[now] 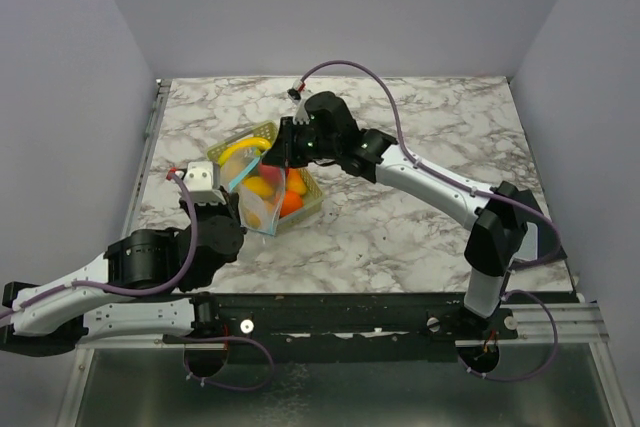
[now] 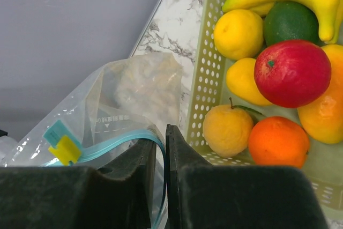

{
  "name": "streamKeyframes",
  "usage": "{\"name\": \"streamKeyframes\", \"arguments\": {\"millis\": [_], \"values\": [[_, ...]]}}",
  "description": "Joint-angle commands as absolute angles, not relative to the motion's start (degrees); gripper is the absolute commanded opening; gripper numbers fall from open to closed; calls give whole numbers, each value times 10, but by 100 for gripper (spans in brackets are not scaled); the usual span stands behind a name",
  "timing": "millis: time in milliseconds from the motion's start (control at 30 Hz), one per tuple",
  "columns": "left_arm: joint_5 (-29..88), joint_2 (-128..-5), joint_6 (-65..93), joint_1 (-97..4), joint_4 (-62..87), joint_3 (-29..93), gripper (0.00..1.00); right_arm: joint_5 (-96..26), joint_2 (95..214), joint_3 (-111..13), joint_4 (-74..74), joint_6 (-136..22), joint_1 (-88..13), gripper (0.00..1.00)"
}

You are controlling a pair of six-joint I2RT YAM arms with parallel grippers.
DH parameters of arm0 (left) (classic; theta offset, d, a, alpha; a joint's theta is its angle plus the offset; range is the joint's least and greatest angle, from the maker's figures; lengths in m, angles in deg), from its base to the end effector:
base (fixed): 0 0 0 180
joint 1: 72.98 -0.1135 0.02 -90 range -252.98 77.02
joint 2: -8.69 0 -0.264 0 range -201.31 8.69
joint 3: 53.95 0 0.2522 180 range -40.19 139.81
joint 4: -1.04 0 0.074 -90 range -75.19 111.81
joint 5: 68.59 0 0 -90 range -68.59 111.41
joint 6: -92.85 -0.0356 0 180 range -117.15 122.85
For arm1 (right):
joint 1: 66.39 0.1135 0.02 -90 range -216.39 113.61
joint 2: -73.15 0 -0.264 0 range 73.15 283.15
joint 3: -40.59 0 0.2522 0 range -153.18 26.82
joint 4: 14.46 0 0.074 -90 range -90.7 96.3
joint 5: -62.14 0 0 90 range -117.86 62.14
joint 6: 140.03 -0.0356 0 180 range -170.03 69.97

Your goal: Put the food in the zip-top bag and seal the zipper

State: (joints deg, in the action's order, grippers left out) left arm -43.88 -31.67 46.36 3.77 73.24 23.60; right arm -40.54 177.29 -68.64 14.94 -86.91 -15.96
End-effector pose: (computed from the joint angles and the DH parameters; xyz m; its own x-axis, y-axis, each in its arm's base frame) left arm 0.0527 -0.0827 0.3859 -0.2581 -0.1596 -0.9528 0.0809 0.9792 -0.1859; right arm 0.2709 0.3401 0.3471 -0.7376 0.0266 -0.6747 -0.5461 0.5642 0.6192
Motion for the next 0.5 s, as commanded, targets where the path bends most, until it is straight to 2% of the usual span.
{"name": "streamKeyframes", "arguments": {"millis": [0, 67, 233, 467], "values": [[-484, -305, 493, 42, 760, 220, 0, -391, 1803, -714, 161, -847, -170, 17], [-488, -305, 494, 41, 759, 215, 0, -389, 1803, -714, 162, -845, -170, 22], [-499, -307, 501, 42, 764, 205, 0, -391, 1791, -712, 172, -835, -170, 41], [-511, -305, 504, 42, 766, 198, 0, -394, 1749, -694, 182, -827, -170, 47]]}}
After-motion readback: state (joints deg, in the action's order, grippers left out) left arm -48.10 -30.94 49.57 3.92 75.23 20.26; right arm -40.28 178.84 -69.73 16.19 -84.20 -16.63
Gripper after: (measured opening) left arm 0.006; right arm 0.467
